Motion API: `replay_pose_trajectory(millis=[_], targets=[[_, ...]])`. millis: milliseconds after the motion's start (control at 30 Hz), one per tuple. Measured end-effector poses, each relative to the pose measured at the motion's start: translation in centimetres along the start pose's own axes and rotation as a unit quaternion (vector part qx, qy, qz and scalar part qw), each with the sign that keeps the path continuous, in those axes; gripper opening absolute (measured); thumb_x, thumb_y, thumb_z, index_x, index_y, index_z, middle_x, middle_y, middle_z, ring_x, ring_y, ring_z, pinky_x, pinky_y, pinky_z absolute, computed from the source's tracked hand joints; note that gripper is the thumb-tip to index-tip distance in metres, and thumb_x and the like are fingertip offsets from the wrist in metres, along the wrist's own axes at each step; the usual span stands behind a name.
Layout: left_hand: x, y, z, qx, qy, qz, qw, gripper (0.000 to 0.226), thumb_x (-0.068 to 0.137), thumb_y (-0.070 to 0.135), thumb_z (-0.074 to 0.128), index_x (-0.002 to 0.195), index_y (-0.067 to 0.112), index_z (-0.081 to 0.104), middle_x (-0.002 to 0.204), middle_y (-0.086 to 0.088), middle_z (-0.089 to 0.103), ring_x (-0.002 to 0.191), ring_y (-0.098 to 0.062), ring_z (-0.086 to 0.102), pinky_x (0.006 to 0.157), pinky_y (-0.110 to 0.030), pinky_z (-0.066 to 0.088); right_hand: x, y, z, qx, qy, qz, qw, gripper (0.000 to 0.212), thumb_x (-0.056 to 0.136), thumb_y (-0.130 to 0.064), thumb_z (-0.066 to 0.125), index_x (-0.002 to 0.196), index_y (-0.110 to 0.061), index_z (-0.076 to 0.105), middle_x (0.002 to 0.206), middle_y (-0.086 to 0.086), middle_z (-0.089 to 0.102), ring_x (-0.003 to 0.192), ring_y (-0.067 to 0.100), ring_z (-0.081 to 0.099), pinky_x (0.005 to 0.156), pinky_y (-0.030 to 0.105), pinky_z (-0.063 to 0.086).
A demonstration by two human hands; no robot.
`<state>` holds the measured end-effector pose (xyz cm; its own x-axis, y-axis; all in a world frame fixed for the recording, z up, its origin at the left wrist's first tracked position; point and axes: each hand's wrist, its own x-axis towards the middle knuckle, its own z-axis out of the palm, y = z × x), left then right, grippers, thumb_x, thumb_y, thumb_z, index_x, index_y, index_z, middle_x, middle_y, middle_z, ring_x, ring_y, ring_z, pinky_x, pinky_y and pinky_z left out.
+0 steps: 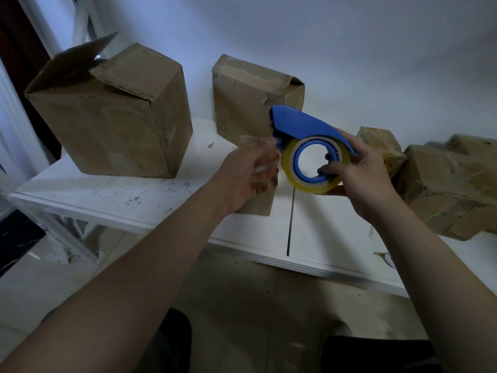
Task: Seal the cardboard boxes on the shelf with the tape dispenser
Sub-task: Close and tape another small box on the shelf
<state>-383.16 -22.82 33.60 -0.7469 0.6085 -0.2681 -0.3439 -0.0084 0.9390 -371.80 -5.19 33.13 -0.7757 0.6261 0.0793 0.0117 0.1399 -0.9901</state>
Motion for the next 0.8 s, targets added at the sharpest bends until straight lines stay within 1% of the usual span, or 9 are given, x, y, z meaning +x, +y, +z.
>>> replay_pose_trajectory(millis=[67, 133, 233, 333, 467, 567, 633, 733, 800], targets=[[0.1, -0.1, 0.3, 0.064, 0.042, 0.05, 0.996, 0.04, 0.089, 0.047, 0.07, 0.122, 0.026, 0.063, 0.117, 0.003, 0.071, 0.11, -0.02, 0.066, 0.079, -0.033, 0.055, 0.0, 0.0, 0.1, -0.009, 0.0, 0.001, 1.0, 0.071, 0.079, 0.012, 0.069, 0.129, -0.039, 0.064, 0.112, 0.009, 0.061, 0.093, 0.033, 0.07, 0.066, 0.046, 0.063], [0.3, -0.3, 0.5, 0.086, 0.077, 0.081, 0.99, 0.039, 0.086, 0.045, 0.073, 0.119, 0.027, 0.062, 0.114, 0.006, 0.069, 0.108, -0.016, 0.065, 0.078, -0.03, 0.057, 0.0, 0.2, 0.2, -0.02, -0.001, -0.001, 1.0, 0.071, 0.079, 0.012, 0.07, 0.129, -0.039, 0.064, 0.112, 0.008, 0.061, 0.091, 0.033, 0.071, 0.067, 0.048, 0.063], [0.5, -0.4, 0.4, 0.097, 0.109, 0.106, 0.984, 0.035, 0.086, 0.037, 0.075, 0.116, 0.029, 0.059, 0.107, 0.012, 0.066, 0.104, -0.011, 0.063, 0.082, -0.03, 0.057, -0.1, 0.2, 0.4, -0.026, -0.001, -0.004, 1.0, 0.071, 0.079, 0.011, 0.07, 0.128, -0.039, 0.064, 0.112, 0.006, 0.062, 0.089, 0.031, 0.071, 0.067, 0.048, 0.063], [0.8, -0.6, 0.0, 0.16, 0.126, 0.158, 0.966, 0.038, 0.086, 0.029, 0.076, 0.117, 0.03, 0.054, 0.1, 0.02, 0.063, 0.094, -0.001, 0.06, 0.084, -0.025, 0.053, -0.1, 0.0, 0.4, -0.021, 0.001, 0.0, 1.0, 0.07, 0.08, 0.011, 0.069, 0.129, -0.039, 0.064, 0.114, 0.007, 0.061, 0.089, 0.03, 0.071, 0.066, 0.046, 0.063], [0.9, -0.9, -0.6, 0.282, 0.151, 0.27, 0.908, 0.041, 0.084, 0.026, 0.077, 0.116, 0.03, 0.051, 0.101, 0.021, 0.06, 0.089, 0.003, 0.06, 0.075, -0.014, 0.048, -0.2, 0.0, 0.4, -0.033, 0.003, -0.007, 0.999, 0.072, 0.078, 0.011, 0.069, 0.127, -0.041, 0.065, 0.116, 0.002, 0.06, 0.093, 0.026, 0.07, 0.067, 0.046, 0.063], [1.1, -1.1, -1.1, 0.323, 0.157, 0.307, 0.881, 0.044, 0.083, 0.022, 0.077, 0.12, 0.025, 0.053, 0.107, 0.016, 0.061, 0.089, 0.003, 0.059, 0.074, -0.012, 0.045, -0.2, 0.1, 0.5, -0.042, 0.002, -0.013, 0.999, 0.072, 0.077, 0.011, 0.07, 0.124, -0.044, 0.066, 0.116, -0.002, 0.061, 0.096, 0.027, 0.07, 0.067, 0.047, 0.063], [1.1, -1.1, -1.4, 0.363, 0.155, 0.336, 0.855, 0.047, 0.082, 0.02, 0.076, 0.123, 0.021, 0.054, 0.108, 0.014, 0.06, 0.088, -0.002, 0.059, 0.077, -0.013, 0.045, -0.1, 0.0, 0.4, -0.046, 0.001, -0.014, 0.999, 0.072, 0.077, 0.011, 0.07, 0.124, -0.044, 0.066, 0.117, -0.002, 0.061, 0.096, 0.028, 0.07, 0.067, 0.046, 0.063], [1.0, -0.9, -2.0, 0.427, 0.132, 0.386, 0.807, 0.053, 0.081, 0.021, 0.077, 0.127, 0.016, 0.051, 0.108, 0.007, 0.061, 0.092, -0.01, 0.058, 0.082, -0.023, 0.05, -0.1, -0.2, 0.1, -0.042, -0.003, -0.017, 0.999, 0.07, 0.079, 0.012, 0.069, 0.124, -0.041, 0.066, 0.118, 0.001, 0.062, 0.092, 0.03, 0.071, 0.067, 0.046, 0.063], [0.9, -0.7, -2.4, 0.452, 0.113, 0.396, 0.791, 0.057, 0.08, 0.02, 0.078, 0.129, 0.014, 0.049, 0.11, 0.003, 0.061, 0.094, -0.012, 0.058, 0.084, -0.026, 0.051, -0.1, -0.3, -0.2, -0.048, -0.007, -0.021, 0.999, 0.069, 0.079, 0.012, 0.069, 0.125, -0.039, 0.066, 0.119, 0.003, 0.062, 0.089, 0.03, 0.072, 0.068, 0.046, 0.063]])
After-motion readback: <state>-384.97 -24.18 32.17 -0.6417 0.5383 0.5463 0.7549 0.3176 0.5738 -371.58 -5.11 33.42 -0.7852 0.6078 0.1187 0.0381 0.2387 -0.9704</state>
